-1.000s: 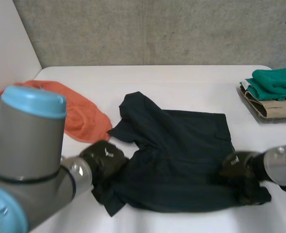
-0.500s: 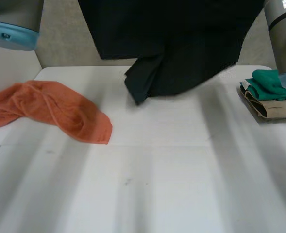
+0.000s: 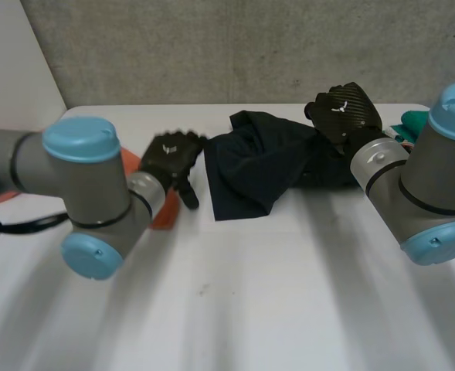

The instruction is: Fold the laundry.

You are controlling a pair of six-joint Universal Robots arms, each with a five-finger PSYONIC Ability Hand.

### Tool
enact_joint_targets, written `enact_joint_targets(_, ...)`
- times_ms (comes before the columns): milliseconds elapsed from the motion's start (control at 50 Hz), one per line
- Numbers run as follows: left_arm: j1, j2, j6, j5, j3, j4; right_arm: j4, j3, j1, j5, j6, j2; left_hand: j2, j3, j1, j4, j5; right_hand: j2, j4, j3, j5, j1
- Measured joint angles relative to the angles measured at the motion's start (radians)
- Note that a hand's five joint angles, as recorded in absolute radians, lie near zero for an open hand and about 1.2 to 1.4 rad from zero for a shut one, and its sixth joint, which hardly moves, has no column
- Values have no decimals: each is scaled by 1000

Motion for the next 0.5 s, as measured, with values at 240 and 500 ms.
enact_joint_targets(240, -40, -28, -226, -64, 55, -200, 247, -144, 80, 93, 32, -53, 0, 0, 0, 0, 0, 0, 0, 0, 0, 0)
enact_joint_targets(500, -105, -95, -428, -97, 146, -267, 389, -310, 179, 199, 77, -80, 0, 0, 0, 0, 0, 0, 0, 0, 0, 0)
